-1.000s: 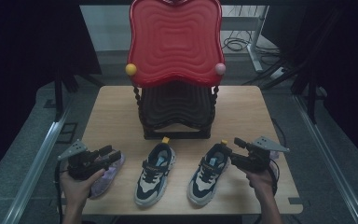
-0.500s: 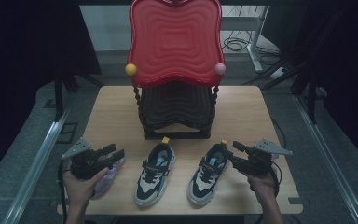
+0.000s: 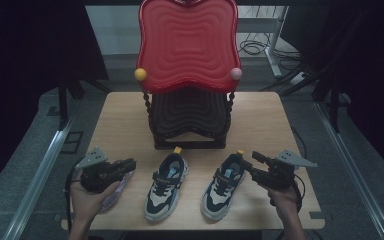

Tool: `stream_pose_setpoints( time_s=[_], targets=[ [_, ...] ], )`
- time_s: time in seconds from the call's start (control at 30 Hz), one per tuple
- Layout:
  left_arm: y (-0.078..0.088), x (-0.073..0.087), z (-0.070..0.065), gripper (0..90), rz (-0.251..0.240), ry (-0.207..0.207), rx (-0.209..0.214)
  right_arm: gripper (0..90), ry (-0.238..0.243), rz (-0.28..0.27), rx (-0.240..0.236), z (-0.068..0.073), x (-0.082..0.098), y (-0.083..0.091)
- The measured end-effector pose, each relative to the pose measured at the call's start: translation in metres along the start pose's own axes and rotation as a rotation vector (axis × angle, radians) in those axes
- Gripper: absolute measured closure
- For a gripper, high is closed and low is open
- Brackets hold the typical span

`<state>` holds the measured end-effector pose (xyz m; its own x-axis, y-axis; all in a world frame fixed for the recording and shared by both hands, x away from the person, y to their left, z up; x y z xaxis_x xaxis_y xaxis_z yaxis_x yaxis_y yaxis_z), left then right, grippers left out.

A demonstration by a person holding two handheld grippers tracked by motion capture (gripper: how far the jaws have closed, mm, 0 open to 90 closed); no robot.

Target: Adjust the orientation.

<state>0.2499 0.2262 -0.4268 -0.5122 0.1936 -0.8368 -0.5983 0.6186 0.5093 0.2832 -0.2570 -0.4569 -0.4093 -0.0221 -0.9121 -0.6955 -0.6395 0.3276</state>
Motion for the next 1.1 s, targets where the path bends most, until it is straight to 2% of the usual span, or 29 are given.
stream_pose_setpoints(
  time_s=[0.1, 0.17, 0.33, 0.37, 0.4, 0.43, 0.6, 0.7, 1.07, 1.1],
  targets=[
    [0.003, 0.009, 0.001, 87.8, 0.038, 0.001, -0.016, 38.0, -0.005, 0.009, -0.003, -0.001, 0.002, 0.000],
    [0.005, 0.013, 0.002, 90.0, 0.045, 0.007, -0.022, 38.1, -0.009, 0.010, 0.000, -0.002, 0.003, 0.000],
    [0.009, 0.023, 0.004, 90.0, 0.070, 0.010, -0.029, 38.2, -0.016, 0.013, 0.013, -0.002, 0.003, -0.001],
    [0.010, 0.029, 0.006, 90.0, 0.090, 0.021, -0.031, 38.2, -0.026, 0.007, 0.006, -0.002, 0.002, -0.001],
    [0.010, 0.029, 0.006, 90.0, 0.090, 0.021, -0.031, 38.2, -0.026, 0.007, 0.006, -0.002, 0.002, -0.001],
    [0.011, 0.038, 0.010, 90.0, 0.111, 0.037, -0.039, 38.2, -0.024, 0.008, 0.007, -0.001, 0.002, -0.002],
    [0.017, 0.052, 0.015, 90.0, 0.127, 0.069, -0.059, 38.2, -0.022, 0.017, 0.016, -0.002, 0.003, -0.003],
    [0.021, 0.061, 0.020, 90.0, 0.158, 0.086, -0.079, 38.5, -0.048, 0.010, 0.009, -0.003, 0.003, -0.003],
    [0.021, 0.073, 0.024, 90.0, 0.192, 0.105, -0.099, 38.9, -0.049, 0.027, 0.010, -0.003, 0.006, -0.007],
    [0.017, 0.077, 0.026, 90.0, 0.212, 0.108, -0.100, 39.1, -0.049, 0.032, 0.010, -0.003, 0.006, -0.007]
  ],
)
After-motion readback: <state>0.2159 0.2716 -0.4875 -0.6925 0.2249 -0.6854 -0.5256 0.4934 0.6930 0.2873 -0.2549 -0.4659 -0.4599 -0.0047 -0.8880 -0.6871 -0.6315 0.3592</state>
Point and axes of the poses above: each handheld gripper's, and its own axes: y roughly backward along the jaws, x roughly out of its underside, z roughly to its left, the point moved 1 cm from there along -y, roughly forward along the jaws
